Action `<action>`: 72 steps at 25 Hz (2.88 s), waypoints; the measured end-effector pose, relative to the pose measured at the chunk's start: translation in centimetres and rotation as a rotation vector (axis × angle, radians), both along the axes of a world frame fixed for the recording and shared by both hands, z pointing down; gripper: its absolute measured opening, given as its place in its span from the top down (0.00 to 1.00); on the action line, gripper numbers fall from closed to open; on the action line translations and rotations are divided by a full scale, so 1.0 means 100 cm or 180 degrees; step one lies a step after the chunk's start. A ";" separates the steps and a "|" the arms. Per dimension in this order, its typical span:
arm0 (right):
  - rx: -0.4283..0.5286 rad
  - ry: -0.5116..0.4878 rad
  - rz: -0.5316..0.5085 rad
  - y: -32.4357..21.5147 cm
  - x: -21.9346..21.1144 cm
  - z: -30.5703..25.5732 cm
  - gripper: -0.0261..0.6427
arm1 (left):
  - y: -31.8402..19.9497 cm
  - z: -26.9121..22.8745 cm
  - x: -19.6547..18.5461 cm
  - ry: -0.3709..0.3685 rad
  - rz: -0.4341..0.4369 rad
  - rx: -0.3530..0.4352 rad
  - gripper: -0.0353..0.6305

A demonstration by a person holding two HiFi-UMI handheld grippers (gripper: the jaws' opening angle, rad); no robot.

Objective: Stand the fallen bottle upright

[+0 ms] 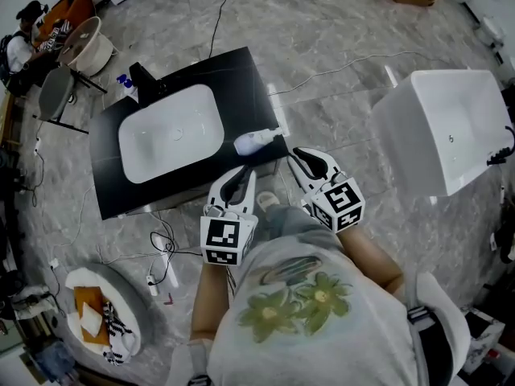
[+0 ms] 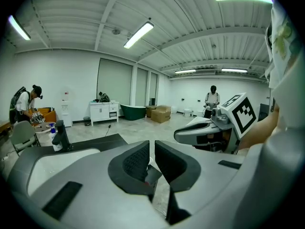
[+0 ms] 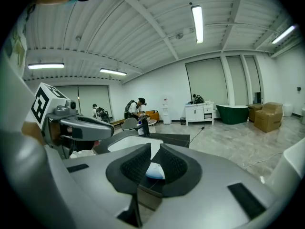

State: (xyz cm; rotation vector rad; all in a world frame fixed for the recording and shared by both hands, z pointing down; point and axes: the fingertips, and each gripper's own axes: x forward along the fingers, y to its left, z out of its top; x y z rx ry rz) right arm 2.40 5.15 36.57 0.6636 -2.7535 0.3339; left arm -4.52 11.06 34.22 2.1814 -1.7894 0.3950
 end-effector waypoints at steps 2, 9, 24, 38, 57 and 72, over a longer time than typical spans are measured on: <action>-0.0027 0.0006 0.0011 -0.014 -0.001 0.003 0.89 | -0.014 0.003 0.000 -0.0046 0.0056 -0.0033 0.91; -0.0182 0.0092 0.0012 -0.058 -0.005 0.020 0.79 | -0.064 0.015 0.002 -0.0246 0.0355 -0.0197 0.78; -0.0427 0.0279 -0.0127 -0.117 -0.025 0.067 0.75 | -0.121 0.067 -0.002 -0.0796 0.0917 -0.0756 0.62; -0.0685 0.0313 -0.0021 -0.154 -0.033 0.114 0.75 | -0.170 0.140 0.003 -0.1334 0.1670 -0.1214 0.57; -0.0998 0.0574 -0.0060 -0.166 -0.034 0.186 0.75 | -0.184 0.222 0.015 -0.1492 0.2143 -0.1719 0.55; -0.0976 0.0972 -0.0193 -0.155 -0.031 0.229 0.75 | -0.185 0.256 0.009 -0.1707 0.2102 -0.1958 0.55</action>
